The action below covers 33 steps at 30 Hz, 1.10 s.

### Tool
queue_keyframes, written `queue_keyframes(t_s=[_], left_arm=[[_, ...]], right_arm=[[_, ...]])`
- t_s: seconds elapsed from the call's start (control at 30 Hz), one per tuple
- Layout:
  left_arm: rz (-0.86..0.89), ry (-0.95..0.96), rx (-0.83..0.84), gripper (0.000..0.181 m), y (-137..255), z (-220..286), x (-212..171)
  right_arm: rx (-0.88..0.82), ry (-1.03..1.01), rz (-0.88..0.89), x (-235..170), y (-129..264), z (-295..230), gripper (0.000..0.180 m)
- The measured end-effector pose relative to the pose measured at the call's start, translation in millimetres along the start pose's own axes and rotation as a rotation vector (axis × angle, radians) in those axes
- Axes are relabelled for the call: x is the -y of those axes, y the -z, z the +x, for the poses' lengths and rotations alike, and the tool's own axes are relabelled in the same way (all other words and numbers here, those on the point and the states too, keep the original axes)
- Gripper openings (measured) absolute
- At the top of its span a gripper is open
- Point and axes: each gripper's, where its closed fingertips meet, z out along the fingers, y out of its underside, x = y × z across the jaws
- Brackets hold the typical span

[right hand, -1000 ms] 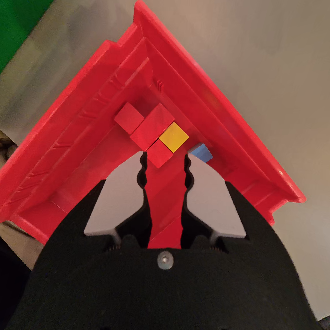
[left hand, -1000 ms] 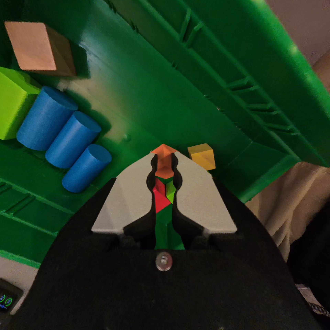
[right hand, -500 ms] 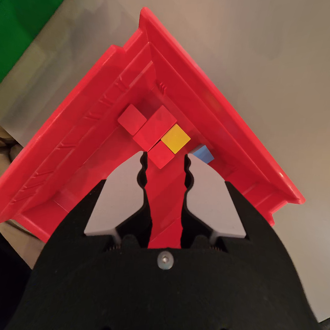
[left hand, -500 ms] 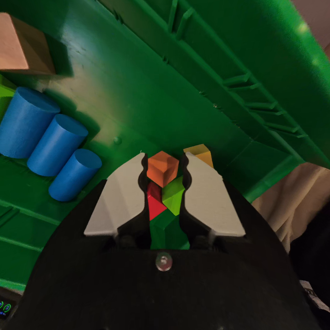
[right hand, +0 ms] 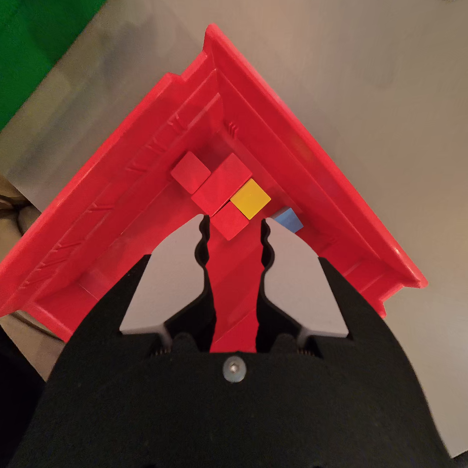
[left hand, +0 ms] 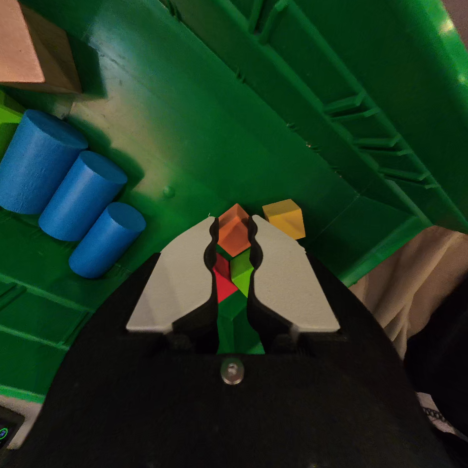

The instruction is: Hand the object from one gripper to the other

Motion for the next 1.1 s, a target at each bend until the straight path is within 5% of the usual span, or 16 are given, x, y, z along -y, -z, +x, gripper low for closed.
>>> queue_keyframes(t_s=[0.03,0.5,0.77,1.1], left_arm=[[0.005,0.0,0.006,0.021,1.1,-1.2,0.7],[0.263,0.068,-0.088,0.021,26.9,-0.5,33.3],[0.443,0.124,-0.208,0.021,48.1,0.5,49.5],[0.664,0.103,-0.36,0.021,96.3,23.7,71.4]], right_arm=[[0.0,0.001,0.0,0.1,-0.1,-0.1,0.038],[0.0,0.054,0.122,23.4,25.6,-14.1,0.04],[0.111,0.276,0.298,67.6,55.6,-94.3,0.042],[0.211,0.467,0.345,89.0,34.4,-180.6,0.047]])
